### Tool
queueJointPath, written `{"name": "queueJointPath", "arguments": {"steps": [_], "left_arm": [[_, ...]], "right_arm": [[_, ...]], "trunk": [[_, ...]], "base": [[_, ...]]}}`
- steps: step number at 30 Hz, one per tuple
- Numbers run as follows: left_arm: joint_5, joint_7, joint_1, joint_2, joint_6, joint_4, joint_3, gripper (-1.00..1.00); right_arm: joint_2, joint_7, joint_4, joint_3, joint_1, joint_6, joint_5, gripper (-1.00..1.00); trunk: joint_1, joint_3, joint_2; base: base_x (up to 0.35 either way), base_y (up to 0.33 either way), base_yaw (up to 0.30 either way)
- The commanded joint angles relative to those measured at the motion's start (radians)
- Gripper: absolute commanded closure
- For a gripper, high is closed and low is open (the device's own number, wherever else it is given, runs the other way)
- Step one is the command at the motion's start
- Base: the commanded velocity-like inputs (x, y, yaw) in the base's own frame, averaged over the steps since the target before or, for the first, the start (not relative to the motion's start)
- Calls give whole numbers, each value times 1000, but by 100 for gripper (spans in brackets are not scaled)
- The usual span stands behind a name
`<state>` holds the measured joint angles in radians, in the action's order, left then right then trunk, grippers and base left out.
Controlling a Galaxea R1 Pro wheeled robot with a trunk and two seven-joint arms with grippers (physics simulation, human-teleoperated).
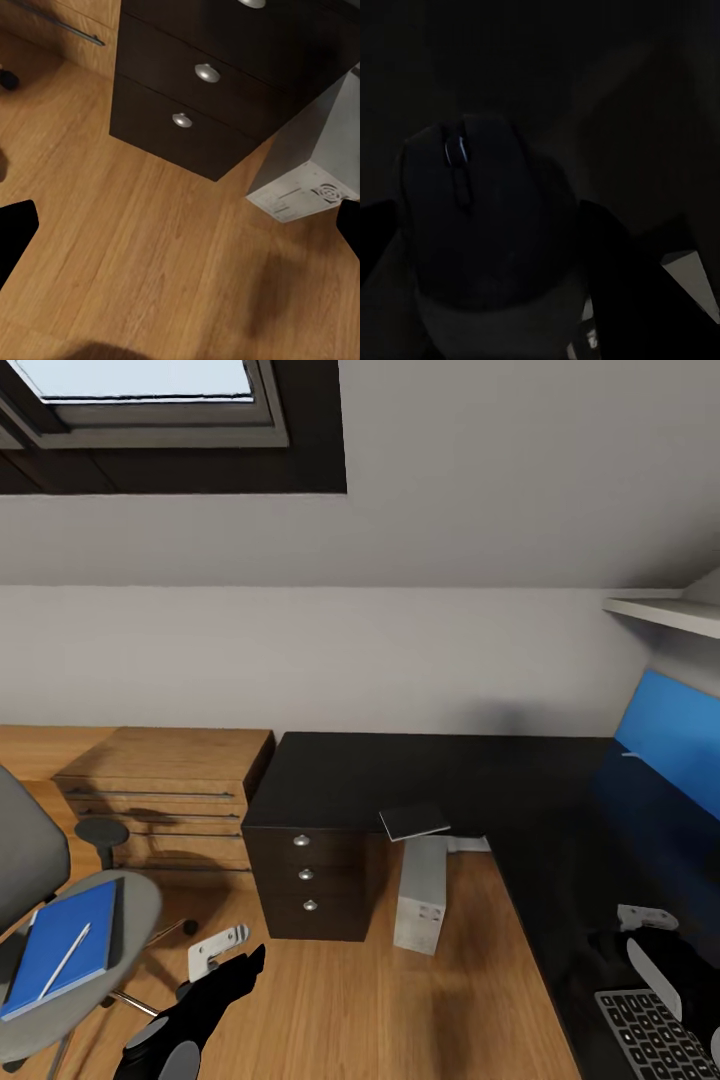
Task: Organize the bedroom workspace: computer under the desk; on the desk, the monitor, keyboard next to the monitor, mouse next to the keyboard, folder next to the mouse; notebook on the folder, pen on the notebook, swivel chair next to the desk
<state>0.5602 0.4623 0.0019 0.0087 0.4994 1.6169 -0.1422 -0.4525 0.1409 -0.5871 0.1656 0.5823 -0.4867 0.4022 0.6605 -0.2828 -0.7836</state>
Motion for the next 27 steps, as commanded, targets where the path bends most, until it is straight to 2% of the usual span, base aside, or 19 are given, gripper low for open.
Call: {"name": "queueJointPath", "arguments": {"steps": [1, 6, 17, 21, 22, 27], "left_arm": [[10, 10, 0, 1, 1, 2, -2, -100], [10, 10, 0, 1, 1, 2, -2, -100], [10, 11, 0, 1, 1, 1, -2, -100], [10, 12, 0, 1, 1, 2, -2, -100], [10, 11, 0, 1, 1, 2, -2, -100], [10, 11, 0, 2, 2, 1, -1, -100]], "right_arm": [[-2, 9, -2, 8, 1, -3, 14, 100], [-2, 9, -1, 8, 1, -3, 12, 100], [-2, 9, -1, 8, 1, -3, -18, 100], [-2, 9, -1, 8, 1, -3, -20, 100], [-2, 9, -1, 8, 1, -3, -20, -100], [-2, 9, -2, 8, 1, -2, -20, -100]], "trunk": [[4, -4, -8], [23, -20, -43], [66, -55, -120], [66, -55, -120], [66, -55, -120], [66, -55, -120]], "base": [[0, 0, 0], [0, 0, 0], [0, 0, 0], [0, 0, 0], [0, 0, 0], [0, 0, 0]]}}
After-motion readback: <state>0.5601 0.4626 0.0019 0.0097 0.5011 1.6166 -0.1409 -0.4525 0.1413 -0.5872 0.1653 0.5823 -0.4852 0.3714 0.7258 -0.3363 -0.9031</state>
